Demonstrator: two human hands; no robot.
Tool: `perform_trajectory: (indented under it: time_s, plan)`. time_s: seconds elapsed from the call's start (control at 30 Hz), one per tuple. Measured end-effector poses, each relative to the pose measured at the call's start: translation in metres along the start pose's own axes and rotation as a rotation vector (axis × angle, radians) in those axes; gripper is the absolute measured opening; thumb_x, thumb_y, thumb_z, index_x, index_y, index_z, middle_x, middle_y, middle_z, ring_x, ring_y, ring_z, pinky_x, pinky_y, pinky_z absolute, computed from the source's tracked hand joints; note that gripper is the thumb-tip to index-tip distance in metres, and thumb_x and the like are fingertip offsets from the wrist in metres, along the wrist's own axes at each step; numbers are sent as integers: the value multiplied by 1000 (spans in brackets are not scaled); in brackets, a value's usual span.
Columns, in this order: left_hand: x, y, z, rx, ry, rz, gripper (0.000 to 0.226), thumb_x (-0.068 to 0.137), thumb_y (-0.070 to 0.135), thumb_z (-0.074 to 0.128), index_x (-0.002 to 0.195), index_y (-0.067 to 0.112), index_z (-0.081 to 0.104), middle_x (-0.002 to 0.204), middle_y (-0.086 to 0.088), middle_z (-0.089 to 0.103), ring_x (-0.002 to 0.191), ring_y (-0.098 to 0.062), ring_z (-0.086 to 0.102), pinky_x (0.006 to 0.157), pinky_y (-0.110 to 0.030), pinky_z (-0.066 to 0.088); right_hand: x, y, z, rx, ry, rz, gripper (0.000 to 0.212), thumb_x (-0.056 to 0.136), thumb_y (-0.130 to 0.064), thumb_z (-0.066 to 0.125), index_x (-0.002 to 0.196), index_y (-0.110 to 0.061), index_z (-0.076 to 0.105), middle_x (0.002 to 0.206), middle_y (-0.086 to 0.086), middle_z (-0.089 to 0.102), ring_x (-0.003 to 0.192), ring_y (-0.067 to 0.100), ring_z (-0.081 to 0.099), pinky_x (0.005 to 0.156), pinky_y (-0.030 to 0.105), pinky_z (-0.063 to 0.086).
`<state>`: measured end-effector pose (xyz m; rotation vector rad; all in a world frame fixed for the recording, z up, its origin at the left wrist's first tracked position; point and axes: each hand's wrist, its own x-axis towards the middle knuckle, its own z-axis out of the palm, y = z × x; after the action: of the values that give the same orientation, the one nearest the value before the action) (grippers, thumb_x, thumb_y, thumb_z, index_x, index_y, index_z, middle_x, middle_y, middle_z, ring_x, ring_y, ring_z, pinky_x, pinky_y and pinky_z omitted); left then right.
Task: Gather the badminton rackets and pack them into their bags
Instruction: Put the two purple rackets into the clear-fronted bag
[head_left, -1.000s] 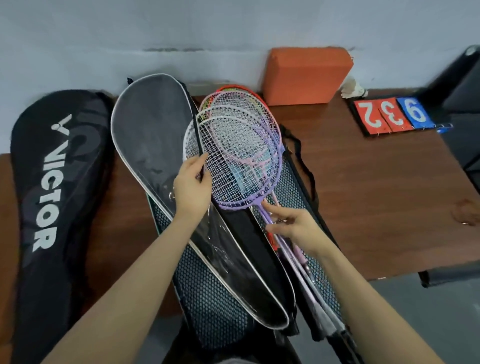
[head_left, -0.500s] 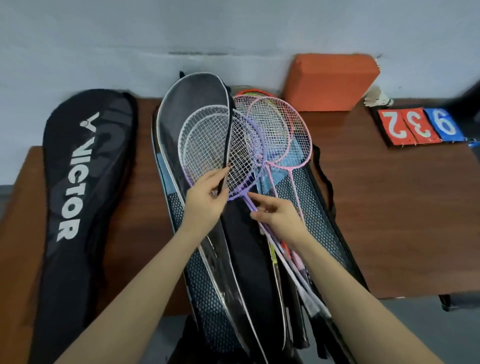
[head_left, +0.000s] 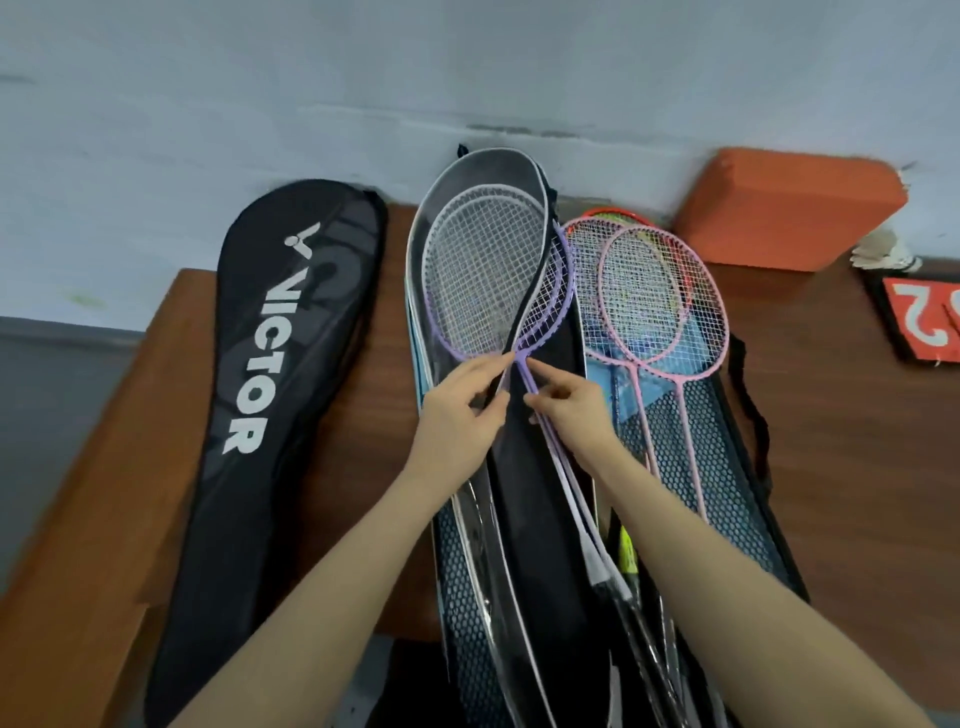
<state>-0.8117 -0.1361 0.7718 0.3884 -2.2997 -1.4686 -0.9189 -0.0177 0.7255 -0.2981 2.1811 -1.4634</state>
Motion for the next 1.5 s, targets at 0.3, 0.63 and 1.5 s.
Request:
perform_trajectory:
  time_s: [0.3,0.63,1.5]
  plan:
    - [3,-5,26,63,-20,11,33,87,4,58,119,10,61,97,2,53,74,-2,53,71,-15,44,-37,12,-24,-327,-4,-69,44,83,-7,65,126,-15,58,94,6,55,80,15,53,81,24,43]
    - [-64,4,66,715,-335,24,77,81,36,60,144,12,23,116,-9,44,103,-27,47,82,-35,46,-145,59,-76,-439,2,-50,41,84,-17,66,125,-21,58,91,-2,58,80,15,56,79,30,48]
    - [-179,44,52,-12,-43,-362,51,83,3,61,123,33,51,91,-3,65,75,-12,62,83,-31,54,-176,49,-37,-56,-51,46,30,74,-13,77,101,0,70,89,13,69,80,15,61,65,9,43]
